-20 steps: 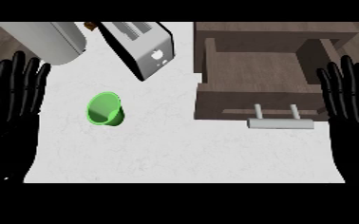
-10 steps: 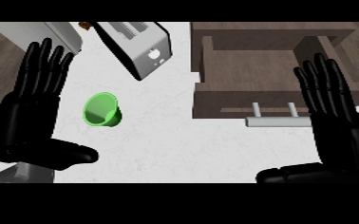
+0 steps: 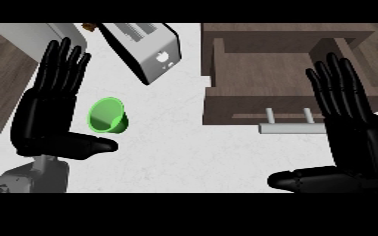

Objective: Pick up the cup, place it into the drawer and close the drawer

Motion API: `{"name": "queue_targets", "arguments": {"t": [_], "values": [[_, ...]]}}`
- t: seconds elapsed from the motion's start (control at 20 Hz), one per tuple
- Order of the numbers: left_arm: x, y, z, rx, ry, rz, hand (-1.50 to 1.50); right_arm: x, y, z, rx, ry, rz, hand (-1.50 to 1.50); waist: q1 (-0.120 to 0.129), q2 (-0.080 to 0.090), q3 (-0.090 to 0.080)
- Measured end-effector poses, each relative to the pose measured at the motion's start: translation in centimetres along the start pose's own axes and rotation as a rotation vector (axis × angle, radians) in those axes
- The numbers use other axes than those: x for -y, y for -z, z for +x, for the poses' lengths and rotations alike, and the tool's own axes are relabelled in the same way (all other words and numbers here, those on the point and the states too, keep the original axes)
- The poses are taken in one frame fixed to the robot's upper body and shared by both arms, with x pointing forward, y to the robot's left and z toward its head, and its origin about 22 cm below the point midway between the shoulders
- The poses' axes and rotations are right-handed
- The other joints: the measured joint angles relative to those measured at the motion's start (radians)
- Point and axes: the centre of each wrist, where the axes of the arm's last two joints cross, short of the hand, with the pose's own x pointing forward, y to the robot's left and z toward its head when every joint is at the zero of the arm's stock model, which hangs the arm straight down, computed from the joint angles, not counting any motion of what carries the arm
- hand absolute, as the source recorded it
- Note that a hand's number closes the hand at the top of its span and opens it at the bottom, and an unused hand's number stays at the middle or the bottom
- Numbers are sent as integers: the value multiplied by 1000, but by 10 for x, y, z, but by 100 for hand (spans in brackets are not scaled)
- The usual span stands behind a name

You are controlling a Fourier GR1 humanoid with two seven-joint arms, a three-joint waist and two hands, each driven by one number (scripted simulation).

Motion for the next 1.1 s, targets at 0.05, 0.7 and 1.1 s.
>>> {"name": "queue_targets", "arguments": {"t": [0.05,0.7,1.1], "values": [[3,-2,-3,-2,-1,1,-150,-2,1,-3,0,2,-3,-150,0,0,0],[-2,-4,-13,-50,24,43,-150,1,2,3,11,8,-2,-150,1,0,0],[-17,-15,-34,-122,38,82,-150,6,6,4,19,1,-9,-150,1,0,0]]}}
